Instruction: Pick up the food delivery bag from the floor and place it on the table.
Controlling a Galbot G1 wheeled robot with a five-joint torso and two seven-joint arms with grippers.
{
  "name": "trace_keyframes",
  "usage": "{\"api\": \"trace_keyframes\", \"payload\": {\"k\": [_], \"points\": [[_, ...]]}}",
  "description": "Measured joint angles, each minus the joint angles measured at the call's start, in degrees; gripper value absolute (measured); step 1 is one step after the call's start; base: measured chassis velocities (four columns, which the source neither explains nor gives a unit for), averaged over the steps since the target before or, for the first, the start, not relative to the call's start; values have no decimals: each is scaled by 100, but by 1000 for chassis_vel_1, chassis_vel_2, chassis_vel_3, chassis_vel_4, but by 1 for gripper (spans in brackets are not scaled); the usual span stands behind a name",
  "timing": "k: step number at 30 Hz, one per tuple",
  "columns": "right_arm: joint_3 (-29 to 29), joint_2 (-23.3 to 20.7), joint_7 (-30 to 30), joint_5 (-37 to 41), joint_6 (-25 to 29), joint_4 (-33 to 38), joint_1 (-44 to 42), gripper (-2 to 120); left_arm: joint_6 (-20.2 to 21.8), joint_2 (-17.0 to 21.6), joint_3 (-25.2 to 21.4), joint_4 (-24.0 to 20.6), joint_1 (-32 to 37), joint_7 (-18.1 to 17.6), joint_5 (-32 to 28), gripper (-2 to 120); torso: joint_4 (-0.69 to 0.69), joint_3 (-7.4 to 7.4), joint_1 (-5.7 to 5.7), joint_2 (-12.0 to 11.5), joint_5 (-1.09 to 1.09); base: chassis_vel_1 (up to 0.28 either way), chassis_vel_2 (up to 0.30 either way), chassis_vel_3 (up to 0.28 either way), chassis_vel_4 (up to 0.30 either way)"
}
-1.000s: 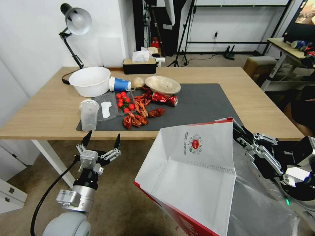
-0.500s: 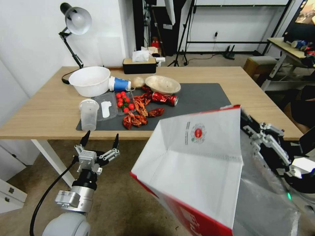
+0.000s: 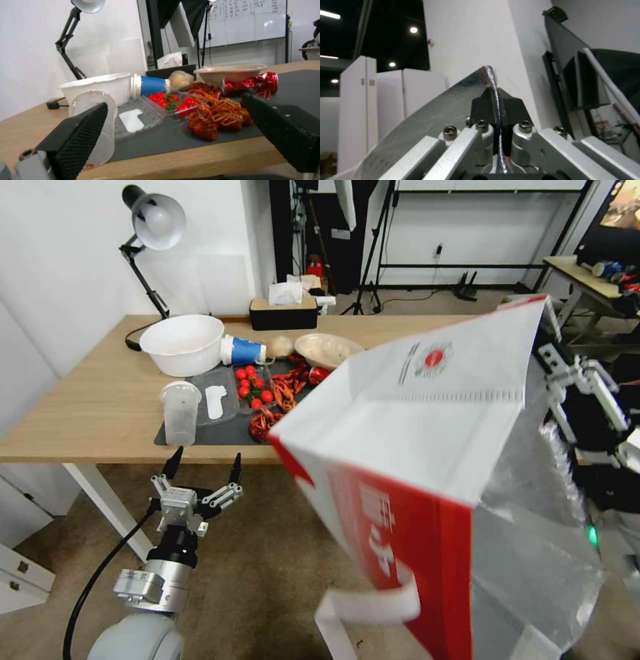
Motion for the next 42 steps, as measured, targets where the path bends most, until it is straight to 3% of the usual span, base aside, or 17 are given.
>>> {"api": "trace_keyframes", "payload": {"k": [17,21,25,28,34,42], "points": [[-221,-758,1891,400,206,-507,1283,0,7,-71,19,-34,18,1,104,100,0,-5,-4,-9,0,0,0,0,0],[-250,-850,2100,460,219,-616,1465,0,10,-85,18,-34,18,1,107,100,0,-5,-4,-9,0,0,0,0,0],[-503,-1111,2591,580,264,-1104,2017,0,26,-104,29,-50,17,-5,137,100,0,-6,-5,-11,-1,0,0,0,0],[-856,-1100,3082,590,287,-1348,2383,0,27,-130,43,-51,16,-5,163,100,0,-6,-4,-12,-1,0,0,0,0],[-1258,-965,3456,610,353,-1613,2781,0,27,-145,50,-50,37,-5,213,100,0,-6,-5,-12,0,0,0,0,0],[-1702,-789,3597,578,474,-2147,3143,0,27,-179,84,-66,67,-3,301,100,0,-7,-5,-13,0,0,0,0,0]]}}
